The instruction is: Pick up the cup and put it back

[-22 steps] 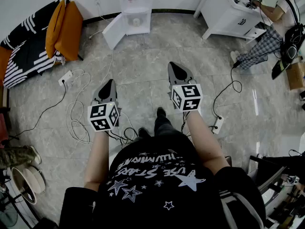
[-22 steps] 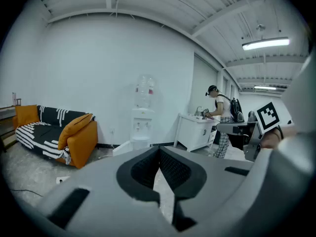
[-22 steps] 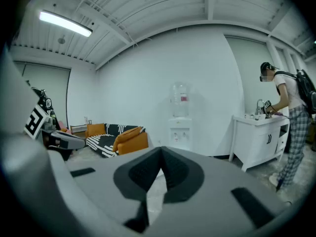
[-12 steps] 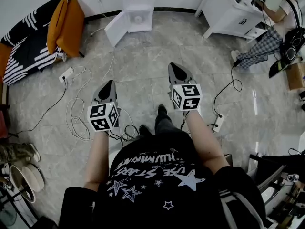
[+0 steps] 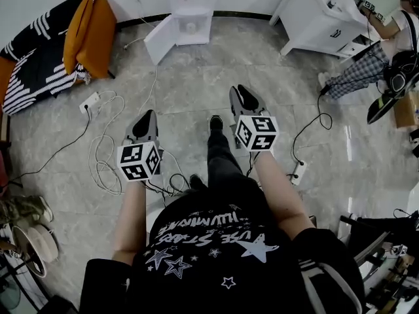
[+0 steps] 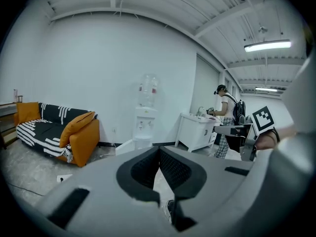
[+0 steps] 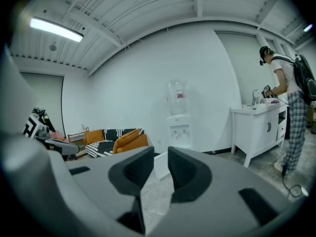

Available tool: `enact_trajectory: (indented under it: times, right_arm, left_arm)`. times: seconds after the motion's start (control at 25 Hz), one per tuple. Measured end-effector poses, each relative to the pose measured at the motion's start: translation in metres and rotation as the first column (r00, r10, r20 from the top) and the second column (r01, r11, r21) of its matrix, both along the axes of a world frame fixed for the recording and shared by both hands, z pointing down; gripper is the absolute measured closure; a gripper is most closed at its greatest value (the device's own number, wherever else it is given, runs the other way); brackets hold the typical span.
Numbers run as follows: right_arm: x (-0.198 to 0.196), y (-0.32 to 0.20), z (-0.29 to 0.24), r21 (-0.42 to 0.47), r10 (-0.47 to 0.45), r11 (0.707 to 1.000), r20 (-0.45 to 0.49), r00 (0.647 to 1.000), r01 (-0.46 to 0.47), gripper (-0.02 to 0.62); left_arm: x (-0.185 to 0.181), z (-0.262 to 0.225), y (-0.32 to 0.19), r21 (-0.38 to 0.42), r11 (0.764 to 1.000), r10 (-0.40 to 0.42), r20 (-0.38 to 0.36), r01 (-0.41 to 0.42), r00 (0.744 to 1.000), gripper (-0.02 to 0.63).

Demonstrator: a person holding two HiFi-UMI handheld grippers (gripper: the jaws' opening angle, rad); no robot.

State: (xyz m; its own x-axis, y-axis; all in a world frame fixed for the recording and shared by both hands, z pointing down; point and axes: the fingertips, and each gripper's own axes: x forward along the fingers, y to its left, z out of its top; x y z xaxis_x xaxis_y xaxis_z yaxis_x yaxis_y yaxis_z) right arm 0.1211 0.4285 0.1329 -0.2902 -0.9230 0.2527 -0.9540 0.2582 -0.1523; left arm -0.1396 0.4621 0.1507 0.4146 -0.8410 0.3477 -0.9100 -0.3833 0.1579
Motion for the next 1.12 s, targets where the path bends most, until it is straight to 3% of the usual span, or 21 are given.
enact_trajectory:
  times: [0.24,0.52,0.76,1.12]
  right_arm:
    - [0.003,-0.070,0.027,-0.034,-0.031,0.999,0.000,1.000,0.031,0.413]
    - [0.015,-0.214,0.078,-0.098,-0.074,0.993,-0.032,0.997,0.070,0.356]
    - [0.019,-0.331,0.113,-0.177,-0.141,0.976,-0.059,0.988,0.129,0.347]
    - [0.032,-0.456,0.177,-0.250,-0.191,0.954,-0.090,0.977,0.164,0.345]
  left_arm:
    - [0.003,0.011,-0.056,-0.020,1.000,-0.008,0.004,0.008,1.000,0.597]
    - [0.013,0.029,-0.191,-0.009,0.998,-0.058,0.053,0.059,0.997,0.597]
    - [0.027,0.050,-0.312,-0.040,0.993,-0.110,0.075,0.113,0.991,0.586]
    - [0.042,0.097,-0.435,-0.070,0.987,-0.135,0.110,0.143,0.985,0.586]
